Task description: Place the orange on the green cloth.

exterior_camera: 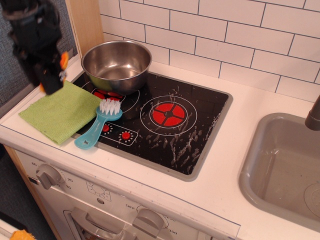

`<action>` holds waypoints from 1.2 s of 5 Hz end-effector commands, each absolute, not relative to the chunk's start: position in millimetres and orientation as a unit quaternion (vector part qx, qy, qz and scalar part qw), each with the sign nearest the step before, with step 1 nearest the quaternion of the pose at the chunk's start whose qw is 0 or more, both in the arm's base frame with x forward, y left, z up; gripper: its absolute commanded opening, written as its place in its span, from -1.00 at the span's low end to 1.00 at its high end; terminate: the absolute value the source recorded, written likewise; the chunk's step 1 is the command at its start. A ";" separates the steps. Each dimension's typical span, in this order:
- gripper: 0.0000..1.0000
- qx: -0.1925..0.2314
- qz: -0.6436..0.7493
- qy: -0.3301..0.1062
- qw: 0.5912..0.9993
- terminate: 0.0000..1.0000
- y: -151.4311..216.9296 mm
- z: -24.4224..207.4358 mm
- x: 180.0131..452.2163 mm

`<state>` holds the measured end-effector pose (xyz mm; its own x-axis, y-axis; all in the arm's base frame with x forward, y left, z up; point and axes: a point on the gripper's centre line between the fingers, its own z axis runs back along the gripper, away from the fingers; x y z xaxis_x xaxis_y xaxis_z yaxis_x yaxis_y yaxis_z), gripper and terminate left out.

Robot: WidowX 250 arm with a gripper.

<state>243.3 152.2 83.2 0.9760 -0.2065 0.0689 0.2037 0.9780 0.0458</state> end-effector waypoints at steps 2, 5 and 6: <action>-1.00 0.027 -0.138 -0.047 0.989 -1.00 174.5 58.7 254.3; 1.00 0.010 -0.117 -0.068 0.991 -1.00 168.8 79.0 249.5; 1.00 0.008 -0.100 -0.074 0.992 -1.00 162.7 85.9 245.8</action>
